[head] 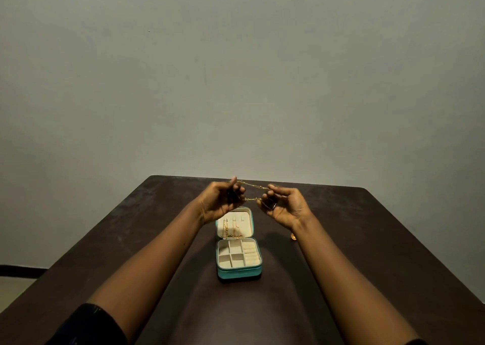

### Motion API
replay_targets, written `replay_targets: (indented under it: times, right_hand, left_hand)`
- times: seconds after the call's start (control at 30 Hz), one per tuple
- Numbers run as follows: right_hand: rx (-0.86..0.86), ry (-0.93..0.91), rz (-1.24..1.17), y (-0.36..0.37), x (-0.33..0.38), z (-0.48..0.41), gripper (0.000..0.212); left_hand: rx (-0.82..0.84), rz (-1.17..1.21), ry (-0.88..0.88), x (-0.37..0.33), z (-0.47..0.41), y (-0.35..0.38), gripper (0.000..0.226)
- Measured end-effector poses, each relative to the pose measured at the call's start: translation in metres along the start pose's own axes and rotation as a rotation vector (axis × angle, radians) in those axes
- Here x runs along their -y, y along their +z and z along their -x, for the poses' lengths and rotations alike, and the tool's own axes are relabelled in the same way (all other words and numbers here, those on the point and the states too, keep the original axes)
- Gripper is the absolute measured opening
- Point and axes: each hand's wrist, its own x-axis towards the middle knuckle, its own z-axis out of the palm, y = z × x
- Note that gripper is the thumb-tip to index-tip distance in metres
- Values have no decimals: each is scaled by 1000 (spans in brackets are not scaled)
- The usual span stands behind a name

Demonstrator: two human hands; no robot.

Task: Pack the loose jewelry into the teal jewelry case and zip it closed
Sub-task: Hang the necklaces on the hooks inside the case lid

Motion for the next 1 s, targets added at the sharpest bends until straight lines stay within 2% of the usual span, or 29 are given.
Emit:
replay_targets:
  times: [0.13, 0.27, 0.53, 0.67, 0.77, 1.0]
  right_hand:
    - [51, -139, -72, 7, -1, -4, 23]
    - [64, -215, 17, 13, -4, -10, 26]
    - [85, -179, 424, 26, -5, -15, 24]
    - [132, -127, 677, 31, -5, -16, 20]
    - [167, -114, 838, 33, -7, -16, 20]
    - [137, -91, 925, 31, -8, -21, 21]
  left_hand:
    - [-79, -56, -1, 11, 1, -8, 28]
    - [-109, -80, -23, 19, 0, -13, 25]
    - [-142, -269, -64, 28, 2, -28, 25]
    - [-120, -251, 50, 26, -1, -26, 34]
    - [-40, -251, 95, 22, 1, -17, 30]
    - [-58, -484, 118, 20, -3, -17, 31]
